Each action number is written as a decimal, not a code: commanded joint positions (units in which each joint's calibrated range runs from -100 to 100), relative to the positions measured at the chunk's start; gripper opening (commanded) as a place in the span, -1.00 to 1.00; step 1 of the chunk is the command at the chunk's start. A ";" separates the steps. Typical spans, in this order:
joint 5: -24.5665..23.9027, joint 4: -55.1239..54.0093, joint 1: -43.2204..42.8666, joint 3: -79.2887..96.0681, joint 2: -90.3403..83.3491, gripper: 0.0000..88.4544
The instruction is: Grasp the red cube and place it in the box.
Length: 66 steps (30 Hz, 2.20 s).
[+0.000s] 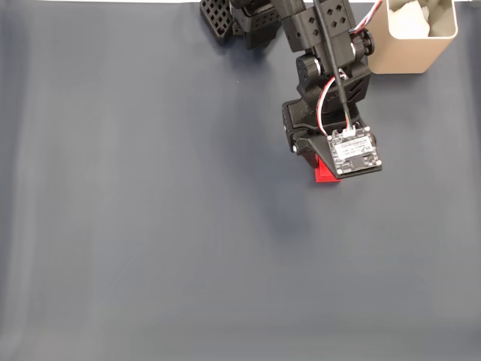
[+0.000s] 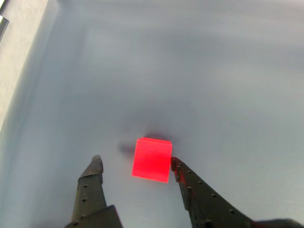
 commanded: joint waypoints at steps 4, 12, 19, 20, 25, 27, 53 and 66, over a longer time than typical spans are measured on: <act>-0.15 -0.66 -0.59 -1.05 -1.23 -0.19; -0.05 -1.40 -0.66 -1.51 -0.45 -0.19; 0.20 -1.65 -0.73 -1.69 -0.28 -0.22; 0.39 -1.65 -0.80 -1.69 -0.28 -0.24; 1.32 -1.89 -1.02 -1.69 -0.45 -0.44; 1.47 -1.89 -1.02 -1.69 -0.45 -0.52; 3.37 -0.50 -1.44 -1.87 -1.92 -0.87; 7.23 16.57 -2.86 -12.26 -13.34 -0.97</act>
